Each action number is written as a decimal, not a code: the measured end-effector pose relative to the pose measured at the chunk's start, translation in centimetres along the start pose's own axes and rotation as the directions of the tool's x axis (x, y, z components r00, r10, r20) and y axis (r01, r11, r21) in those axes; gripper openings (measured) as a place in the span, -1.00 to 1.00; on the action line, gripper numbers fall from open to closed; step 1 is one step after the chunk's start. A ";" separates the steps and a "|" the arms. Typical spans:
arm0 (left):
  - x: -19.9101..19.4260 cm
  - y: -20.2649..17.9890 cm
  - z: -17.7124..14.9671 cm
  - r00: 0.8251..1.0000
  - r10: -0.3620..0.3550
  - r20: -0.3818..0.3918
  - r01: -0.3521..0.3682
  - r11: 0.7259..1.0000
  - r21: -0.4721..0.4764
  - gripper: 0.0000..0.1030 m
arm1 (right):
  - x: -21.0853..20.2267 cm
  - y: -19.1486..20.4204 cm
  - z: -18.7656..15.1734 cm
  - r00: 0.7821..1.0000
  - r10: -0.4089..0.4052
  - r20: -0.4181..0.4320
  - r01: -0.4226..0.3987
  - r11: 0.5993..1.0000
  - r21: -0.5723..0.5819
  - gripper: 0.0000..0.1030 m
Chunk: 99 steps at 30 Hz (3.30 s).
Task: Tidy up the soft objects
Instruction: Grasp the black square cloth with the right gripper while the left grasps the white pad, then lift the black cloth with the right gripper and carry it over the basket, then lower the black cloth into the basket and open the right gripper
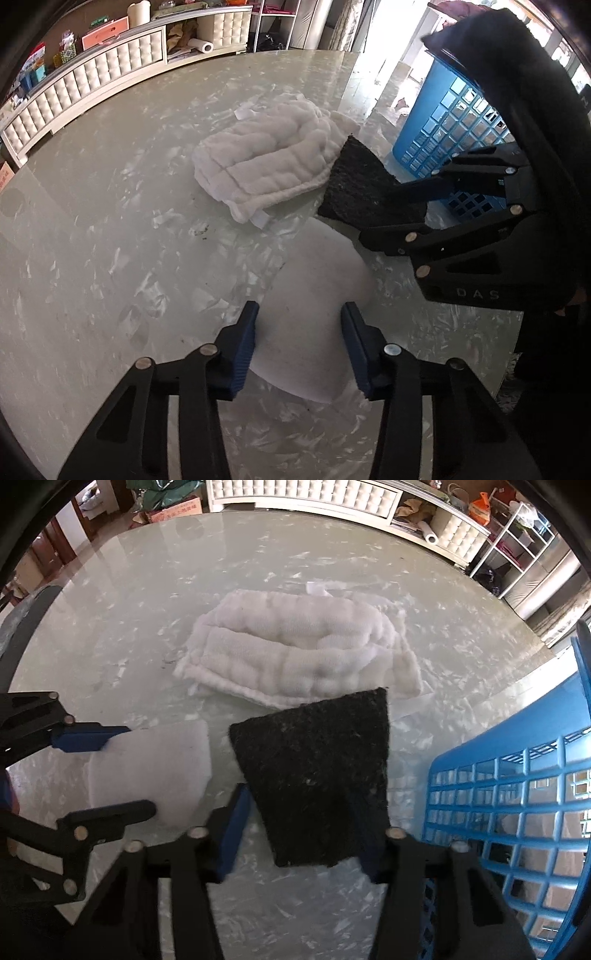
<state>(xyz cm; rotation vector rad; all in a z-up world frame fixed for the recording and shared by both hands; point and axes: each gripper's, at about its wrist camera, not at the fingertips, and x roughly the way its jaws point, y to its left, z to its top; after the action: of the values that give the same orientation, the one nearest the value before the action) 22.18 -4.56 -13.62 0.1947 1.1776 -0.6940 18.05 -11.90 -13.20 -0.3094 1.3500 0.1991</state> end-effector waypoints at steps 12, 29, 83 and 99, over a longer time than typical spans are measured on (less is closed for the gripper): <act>-1.8 1.3 -1.3 1.000 0.023 0.001 -0.023 0.998 -0.052 -0.55 | -1.0 2.4 -1.1 0.999 0.020 0.034 -0.018 0.998 -0.053 -0.97; -5.6 -0.8 -2.6 0.999 0.044 0.028 -0.043 0.999 -0.032 -0.76 | -5.8 2.8 -3.7 0.994 0.060 0.092 -0.056 0.997 -0.045 -0.98; -17.1 -10.8 -1.2 0.968 0.109 0.226 -0.125 0.991 0.057 -0.76 | -22.9 -4.8 -11.7 0.921 -0.055 0.385 0.033 0.997 0.065 -0.98; -15.5 -10.7 -0.3 0.974 0.120 0.192 -0.133 0.989 0.059 -0.76 | -15.5 -8.6 -12.0 0.971 -0.042 0.236 0.005 0.988 0.156 -0.98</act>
<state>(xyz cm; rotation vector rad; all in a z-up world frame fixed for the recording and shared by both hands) 12.39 -6.58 2.39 0.2566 0.9522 -0.6286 6.43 -23.46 0.61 -0.1656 1.1155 0.1068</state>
